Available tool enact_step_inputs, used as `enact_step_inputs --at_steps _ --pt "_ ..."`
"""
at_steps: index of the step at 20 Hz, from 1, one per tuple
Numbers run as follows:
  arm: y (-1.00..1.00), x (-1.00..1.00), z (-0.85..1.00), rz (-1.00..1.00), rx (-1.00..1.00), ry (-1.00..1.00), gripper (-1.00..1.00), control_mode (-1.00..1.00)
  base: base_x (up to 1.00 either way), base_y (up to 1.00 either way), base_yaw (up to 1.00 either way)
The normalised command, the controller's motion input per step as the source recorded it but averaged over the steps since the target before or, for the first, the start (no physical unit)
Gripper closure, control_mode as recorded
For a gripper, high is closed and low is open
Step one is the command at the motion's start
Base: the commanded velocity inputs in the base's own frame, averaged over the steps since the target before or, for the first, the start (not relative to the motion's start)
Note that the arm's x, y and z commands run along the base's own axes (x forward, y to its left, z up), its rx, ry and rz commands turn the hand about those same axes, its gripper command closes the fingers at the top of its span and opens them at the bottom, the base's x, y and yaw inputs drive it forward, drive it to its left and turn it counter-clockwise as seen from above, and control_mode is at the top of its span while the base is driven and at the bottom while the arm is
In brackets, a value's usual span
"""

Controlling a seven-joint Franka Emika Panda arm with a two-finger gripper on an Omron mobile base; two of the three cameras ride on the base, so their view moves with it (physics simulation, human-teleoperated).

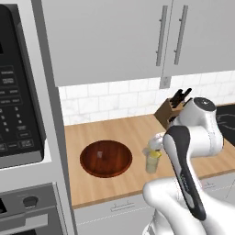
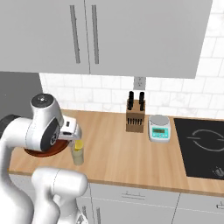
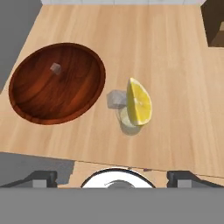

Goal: Grab a lemon wedge from the fridge and one ice cube from the ice bowl, and put them in the glass of lemonade.

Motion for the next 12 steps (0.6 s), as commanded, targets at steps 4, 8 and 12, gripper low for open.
enact_step_inputs --at_steps 4,8,12 --pt "-0.02 -0.72 0.87 -0.08 -0.05 -0.13 -1.00 -1.00 0.00 0.00 0.00" --pt "0.04 -0.04 0.92 -0.14 -0.09 -0.03 -1.00 -1.00 0.00 0.00 0.00" --pt "0.00 -0.16 0.23 -0.12 0.09 -0.42 -1.00 -1.00 0.00 0.00 0.00"
